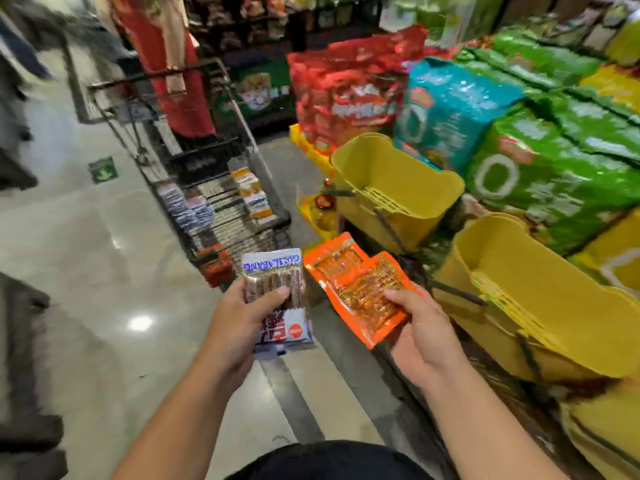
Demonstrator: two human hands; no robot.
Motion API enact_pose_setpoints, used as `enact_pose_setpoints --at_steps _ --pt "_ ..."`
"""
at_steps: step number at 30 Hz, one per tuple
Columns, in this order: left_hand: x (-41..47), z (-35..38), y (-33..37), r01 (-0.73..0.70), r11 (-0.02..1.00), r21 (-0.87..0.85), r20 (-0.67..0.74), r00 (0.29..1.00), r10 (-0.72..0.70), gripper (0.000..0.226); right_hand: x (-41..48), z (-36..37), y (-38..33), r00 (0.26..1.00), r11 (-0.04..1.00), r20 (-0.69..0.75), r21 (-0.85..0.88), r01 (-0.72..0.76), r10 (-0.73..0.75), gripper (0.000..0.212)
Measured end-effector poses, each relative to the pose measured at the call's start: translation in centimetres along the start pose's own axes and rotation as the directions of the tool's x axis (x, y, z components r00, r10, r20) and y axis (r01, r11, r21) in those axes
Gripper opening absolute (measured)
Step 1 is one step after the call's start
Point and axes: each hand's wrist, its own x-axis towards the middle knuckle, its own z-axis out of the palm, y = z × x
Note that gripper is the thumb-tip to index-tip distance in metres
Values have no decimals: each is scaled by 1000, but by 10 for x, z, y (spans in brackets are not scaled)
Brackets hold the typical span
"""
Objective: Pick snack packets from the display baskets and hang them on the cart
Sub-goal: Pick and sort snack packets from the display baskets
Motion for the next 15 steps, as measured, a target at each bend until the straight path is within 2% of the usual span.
enact_pose_setpoints --at_steps 4,9,15 --pt "22 -60 18 -10 1000 -22 -60 998 9 22 28 58 39 993 994 62 -29 -103 105 37" --pt "51 -110 31 -8 998 -61 -135 991 0 22 61 108 68 953 956 112 -115 -269 282 54" --pt "100 -137 40 14 992 -128 -224 974 -42 24 119 149 79 903 846 119 -416 -333 414 37"
